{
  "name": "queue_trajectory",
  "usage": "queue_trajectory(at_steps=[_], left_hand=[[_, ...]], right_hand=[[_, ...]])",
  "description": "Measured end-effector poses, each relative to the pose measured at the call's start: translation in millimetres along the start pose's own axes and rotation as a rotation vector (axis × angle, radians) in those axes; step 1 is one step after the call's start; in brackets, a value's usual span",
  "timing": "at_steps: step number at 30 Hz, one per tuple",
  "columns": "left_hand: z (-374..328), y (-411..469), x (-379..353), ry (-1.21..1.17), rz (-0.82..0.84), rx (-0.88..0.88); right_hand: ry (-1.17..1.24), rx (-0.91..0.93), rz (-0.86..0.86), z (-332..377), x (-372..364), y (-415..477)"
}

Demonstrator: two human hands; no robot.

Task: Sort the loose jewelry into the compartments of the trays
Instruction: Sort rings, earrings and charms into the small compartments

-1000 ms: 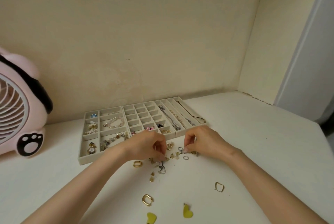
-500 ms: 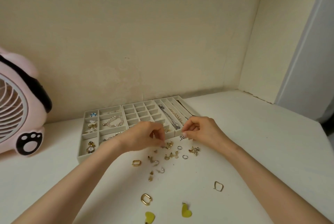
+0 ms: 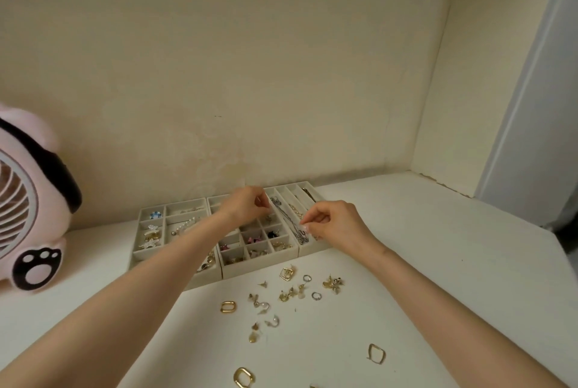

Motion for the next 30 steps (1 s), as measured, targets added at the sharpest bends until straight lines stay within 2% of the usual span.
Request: queue_trajectory(at_steps=[6, 14, 18, 23, 30], left_hand=[[4, 6, -11, 0.055, 0.016, -0.016], [15, -8, 12, 0.046, -0.071, 0.0], [27, -22, 22, 0.046, -0.104, -0.011], [34, -40, 24, 0.056, -0.121, -0.054], [28, -59, 21, 0.06, -0.086, -0.119]], right_hand=[[-0.018, -0.017, -0.012, -4, -11, 29], [-0.03, -0.02, 0.033, -2, -46, 61], [-0.132, -0.02, 0.073, 1, -56, 71], [-0.249, -0.016, 0.164, 2, -65, 72], [-0.257, 0.02, 0.135, 6, -53, 59]])
Point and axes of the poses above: each hand's wrist, its own y-axis towards the middle knuckle, its own x-axis out of the back of the hand, z = x × y, the point moved 5 cm from there along y, towards the middle knuckle, and after that the axes turned 11 degrees about x, right-handed, at the moved point
